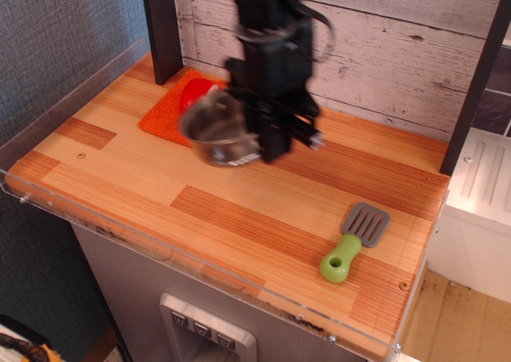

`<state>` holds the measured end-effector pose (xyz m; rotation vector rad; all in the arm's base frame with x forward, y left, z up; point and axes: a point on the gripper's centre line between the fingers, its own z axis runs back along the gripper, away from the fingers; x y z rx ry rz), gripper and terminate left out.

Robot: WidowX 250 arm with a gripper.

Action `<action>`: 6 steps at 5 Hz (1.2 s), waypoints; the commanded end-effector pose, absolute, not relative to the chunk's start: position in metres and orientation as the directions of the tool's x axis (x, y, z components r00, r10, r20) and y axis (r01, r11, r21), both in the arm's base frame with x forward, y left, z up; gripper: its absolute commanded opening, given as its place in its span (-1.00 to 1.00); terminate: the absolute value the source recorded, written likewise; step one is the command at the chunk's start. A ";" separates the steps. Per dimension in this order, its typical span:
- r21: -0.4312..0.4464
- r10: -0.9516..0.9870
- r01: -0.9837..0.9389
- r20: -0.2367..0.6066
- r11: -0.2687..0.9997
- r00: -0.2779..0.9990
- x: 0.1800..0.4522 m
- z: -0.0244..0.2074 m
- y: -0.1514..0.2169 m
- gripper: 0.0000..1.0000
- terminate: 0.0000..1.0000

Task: Move the pan to the right side of the orange cloth

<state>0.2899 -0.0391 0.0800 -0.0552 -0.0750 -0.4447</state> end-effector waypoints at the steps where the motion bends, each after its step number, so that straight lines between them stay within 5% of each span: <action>1: -0.020 -0.508 0.511 0.072 0.859 0.858 0.321 0.065 -0.064 -1.00 -1.00; 4: -0.038 -0.551 0.551 0.006 0.834 0.834 0.338 0.038 -0.075 -1.00 -1.00; 5: -0.044 -0.556 0.555 -0.014 0.831 0.831 0.338 0.039 -0.076 1.00 -1.00; 6: -0.029 -0.572 0.572 0.017 0.820 0.820 0.338 0.052 -0.079 1.00 -1.00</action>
